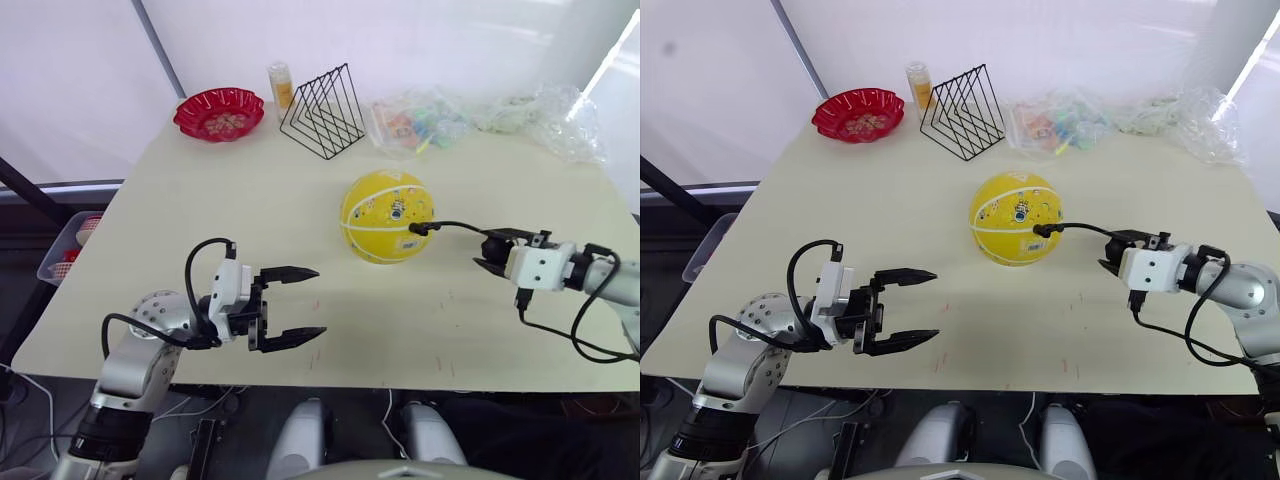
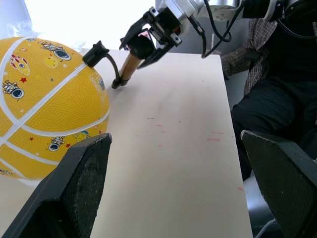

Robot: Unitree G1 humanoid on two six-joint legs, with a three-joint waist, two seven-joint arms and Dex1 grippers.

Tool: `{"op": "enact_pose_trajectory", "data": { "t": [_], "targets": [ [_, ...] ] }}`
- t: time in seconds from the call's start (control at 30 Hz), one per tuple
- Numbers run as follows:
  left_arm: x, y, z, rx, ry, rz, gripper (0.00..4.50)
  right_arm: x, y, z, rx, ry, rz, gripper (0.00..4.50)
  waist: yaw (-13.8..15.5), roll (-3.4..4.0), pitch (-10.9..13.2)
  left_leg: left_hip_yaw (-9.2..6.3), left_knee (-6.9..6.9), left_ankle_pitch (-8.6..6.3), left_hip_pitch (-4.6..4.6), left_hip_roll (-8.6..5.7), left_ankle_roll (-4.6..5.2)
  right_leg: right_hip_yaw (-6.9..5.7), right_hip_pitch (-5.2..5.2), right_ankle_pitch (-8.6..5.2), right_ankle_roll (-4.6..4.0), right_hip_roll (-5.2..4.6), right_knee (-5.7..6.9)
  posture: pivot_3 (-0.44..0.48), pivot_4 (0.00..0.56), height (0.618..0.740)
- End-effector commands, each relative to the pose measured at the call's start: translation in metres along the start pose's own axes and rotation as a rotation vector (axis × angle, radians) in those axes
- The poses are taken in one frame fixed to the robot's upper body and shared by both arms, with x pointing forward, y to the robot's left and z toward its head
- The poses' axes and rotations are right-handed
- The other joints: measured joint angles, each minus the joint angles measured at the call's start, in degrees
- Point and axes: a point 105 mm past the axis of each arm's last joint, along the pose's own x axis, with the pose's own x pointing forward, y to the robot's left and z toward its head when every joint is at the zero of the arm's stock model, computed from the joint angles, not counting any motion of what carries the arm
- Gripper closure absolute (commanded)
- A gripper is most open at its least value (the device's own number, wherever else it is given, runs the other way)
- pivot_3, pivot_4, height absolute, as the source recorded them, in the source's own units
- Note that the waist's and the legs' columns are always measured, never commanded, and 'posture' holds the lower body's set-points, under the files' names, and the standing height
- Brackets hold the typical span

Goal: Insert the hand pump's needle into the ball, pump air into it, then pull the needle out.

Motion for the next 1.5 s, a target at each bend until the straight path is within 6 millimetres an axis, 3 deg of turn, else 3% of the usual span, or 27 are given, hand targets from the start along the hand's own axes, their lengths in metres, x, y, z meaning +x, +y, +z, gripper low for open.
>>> {"op": "enact_pose_trajectory", "data": {
  "t": [0.03,0.07,0.13,0.17,0.2,0.23,0.37,0.5,0.6,0.77,0.9,1.17,1.5],
  "targets": [
    [-0.002,0.003,0.011,0.047,-0.013,0.009,0.0,0.001,0.013,0.006,-0.047,-0.01,0.036,2.53,0.0,0.0,0.0,-0.02,0.01,0.0,0.01,0.0,0.0,0.0,0.0,0.0,-0.01,0.01,0.05,0.0,0.15,0.735],
    [-0.002,0.003,0.011,0.047,-0.012,0.009,0.0,0.0,0.015,0.005,-0.041,-0.006,0.039,2.53,0.0,0.0,0.0,-0.03,0.06,0.01,0.03,0.01,-0.01,0.0,-0.01,-0.01,-0.01,0.02,0.14,0.0,0.15,0.735],
    [-0.002,0.003,0.011,0.047,-0.011,0.011,0.0,-0.004,0.014,0.006,-0.052,-0.004,0.004,1.48,0.0,0.0,0.0,-0.04,0.22,0.0,0.03,0.06,0.0,0.01,-0.01,-0.01,-0.03,0.09,0.27,0.0,0.15,0.735],
    [-0.003,0.004,0.011,0.047,-0.011,0.012,0.0,-0.007,0.015,0.007,-0.042,-0.003,0.003,1.21,0.0,0.0,0.0,-0.04,0.27,0.0,0.03,0.08,0.0,0.02,0.0,-0.01,-0.04,0.11,0.27,0.0,0.15,0.735],
    [-0.003,0.004,0.011,0.047,-0.01,0.013,0.0,-0.009,0.016,0.007,-0.03,-0.003,0.002,0.47,0.0,0.0,0.0,-0.03,0.34,0.0,0.02,0.09,0.0,0.04,0.0,-0.01,-0.04,0.12,0.29,0.0,0.15,0.735],
    [-0.003,0.005,0.011,0.046,-0.01,0.016,0.0,-0.011,0.017,0.008,-0.016,-0.01,-0.003,0.12,0.0,0.0,0.0,-0.03,0.36,0.0,0.02,0.1,0.0,0.05,0.0,-0.01,-0.04,0.13,0.3,0.0,0.15,0.735],
    [-0.003,0.01,0.01,0.038,-0.005,0.032,0.0,-0.019,0.018,0.015,0.034,-0.044,-0.05,0.12,0.0,-0.01,0.0,0.0,0.46,0.01,0.04,0.1,0.0,0.2,0.0,-0.09,-0.19,0.14,0.33,0.0,0.15,0.735],
    [0.002,0.026,0.012,0.049,-0.001,0.112,0.0,-0.028,0.016,0.031,0.253,-0.144,-0.183,0.12,0.1,-0.04,0.0,-0.03,0.47,0.01,0.09,0.14,0.0,0.2,0.04,-0.03,-0.11,0.19,0.36,0.0,0.15,0.735],
    [0.009,0.042,0.017,0.033,-0.025,0.175,0.0,-0.038,0.016,0.043,0.453,-0.222,-0.264,0.12,0.1,-0.06,0.0,-0.13,0.46,0.01,0.07,0.15,0.0,0.17,0.05,0.01,-0.04,0.2,0.37,0.0,0.15,0.735],
    [0.018,0.066,0.025,0.014,-0.057,0.259,0.0,-0.045,0.015,0.058,0.645,-0.301,-0.32,0.12,-0.1,-0.08,0.0,-0.21,0.51,0.0,0.1,0.14,0.01,0.27,0.05,0.02,-0.02,0.2,0.37,0.0,0.15,0.735],
    [0.037,0.097,0.039,0.056,-0.078,0.337,0.0,-0.05,0.019,0.073,0.786,-0.371,-0.346,0.12,0.0,-0.1,0.0,-0.23,0.51,0.01,0.13,0.15,0.01,0.23,0.05,0.02,-0.03,0.24,0.45,0.0,0.15,0.735],
    [0.074,0.133,0.055,0.09,-0.085,0.38,0.0,-0.055,0.027,0.083,0.872,-0.396,-0.365,0.12,-0.2,-0.2,0.1,-0.2,0.58,0.01,0.06,0.07,0.01,0.27,0.05,0.02,0.0,0.23,0.41,0.0,0.15,0.735],
    [0.113,0.157,0.066,0.085,-0.049,0.354,0.0,-0.061,0.028,0.086,0.871,-0.393,-0.397,0.12,0.0,-0.24,0.1,-0.08,0.58,0.01,0.0,0.06,0.01,0.18,0.04,0.01,0.0,0.26,0.41,0.0,0.15,0.735]
  ]
}}
